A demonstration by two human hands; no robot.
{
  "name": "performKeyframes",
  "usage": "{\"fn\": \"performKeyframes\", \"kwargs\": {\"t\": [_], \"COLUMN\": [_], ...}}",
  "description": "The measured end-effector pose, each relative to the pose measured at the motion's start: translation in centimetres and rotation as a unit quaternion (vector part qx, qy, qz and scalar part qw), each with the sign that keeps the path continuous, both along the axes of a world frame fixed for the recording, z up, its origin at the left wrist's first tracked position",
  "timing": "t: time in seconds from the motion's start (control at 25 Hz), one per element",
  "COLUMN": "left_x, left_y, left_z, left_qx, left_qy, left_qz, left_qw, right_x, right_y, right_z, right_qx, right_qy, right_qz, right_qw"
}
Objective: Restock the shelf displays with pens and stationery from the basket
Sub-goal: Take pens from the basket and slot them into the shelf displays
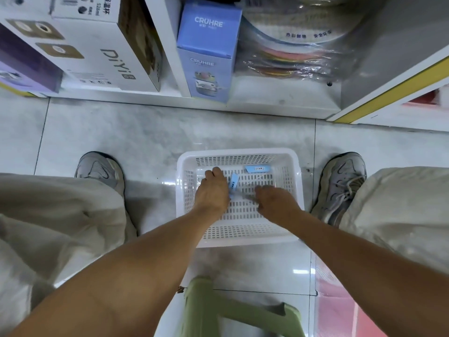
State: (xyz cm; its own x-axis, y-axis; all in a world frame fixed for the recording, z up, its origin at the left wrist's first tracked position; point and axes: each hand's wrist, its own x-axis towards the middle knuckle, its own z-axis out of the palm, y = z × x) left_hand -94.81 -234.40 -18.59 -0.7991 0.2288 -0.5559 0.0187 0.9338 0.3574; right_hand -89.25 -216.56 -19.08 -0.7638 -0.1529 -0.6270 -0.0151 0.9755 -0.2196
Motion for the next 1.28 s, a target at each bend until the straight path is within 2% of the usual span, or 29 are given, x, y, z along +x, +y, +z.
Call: {"fn": "performKeyframes", "kwargs": {"t": [0.08, 0.12, 0.24, 0.4, 0.48, 0.6, 0.68, 0.8, 0.96, 1.04, 1.16, 1.2, 1.28], "left_x": [-0.9, -1.1, -0.5, 0.4, 0.6, 0.4, -0.1, -0.9, -1.9, -2.7, -3.5, -3.7, -4.4], "left_y": [0.9, 1.4, 2.3, 3.4, 3.5, 3.4, 3.3, 2.7, 1.5, 1.0, 0.6, 0.4, 0.1], "left_z": [0.2, 0.1, -0.2, -0.9, -1.2, -1.5, -1.3, -0.1, 3.4, 6.0, 10.4, 11.7, 14.7], "left_qx": [0.024, 0.028, -0.007, -0.023, -0.021, -0.002, 0.051, 0.136, 0.296, 0.352, 0.421, 0.445, 0.481], "left_qy": [-0.017, -0.021, -0.021, -0.022, -0.026, -0.094, -0.175, -0.260, -0.337, -0.369, -0.395, -0.398, -0.382], "left_qz": [0.092, 0.105, 0.067, 0.062, 0.068, 0.119, 0.183, 0.280, 0.322, 0.320, 0.318, 0.313, 0.294], "left_qw": [0.995, 0.994, 0.997, 0.998, 0.997, 0.988, 0.966, 0.914, 0.834, 0.798, 0.752, 0.738, 0.732], "right_x": [-0.9, -1.4, -3.0, -4.1, -4.2, -4.2, -4.1, -4.4, -6.0, -7.0, -7.9, -8.1, -8.5], "right_y": [0.9, 0.9, 0.3, 0.0, -0.3, -0.8, -0.5, 0.0, -0.1, 0.2, 0.2, 0.0, -0.7], "right_z": [0.3, 0.3, -0.1, -0.7, -0.8, -1.0, -1.0, 0.0, 3.7, 6.8, 12.1, 13.8, 17.0], "right_qx": [0.009, 0.012, 0.037, 0.119, 0.128, 0.117, 0.100, 0.041, -0.134, -0.223, -0.316, -0.330, -0.338], "right_qy": [0.024, 0.039, 0.078, 0.071, 0.063, 0.052, 0.023, -0.054, -0.147, -0.150, -0.134, -0.121, -0.089], "right_qz": [-0.044, -0.061, -0.071, -0.025, -0.021, -0.014, -0.020, -0.076, -0.195, -0.258, -0.296, -0.304, -0.309], "right_qw": [0.999, 0.997, 0.994, 0.990, 0.989, 0.992, 0.995, 0.995, 0.961, 0.928, 0.891, 0.885, 0.885]}}
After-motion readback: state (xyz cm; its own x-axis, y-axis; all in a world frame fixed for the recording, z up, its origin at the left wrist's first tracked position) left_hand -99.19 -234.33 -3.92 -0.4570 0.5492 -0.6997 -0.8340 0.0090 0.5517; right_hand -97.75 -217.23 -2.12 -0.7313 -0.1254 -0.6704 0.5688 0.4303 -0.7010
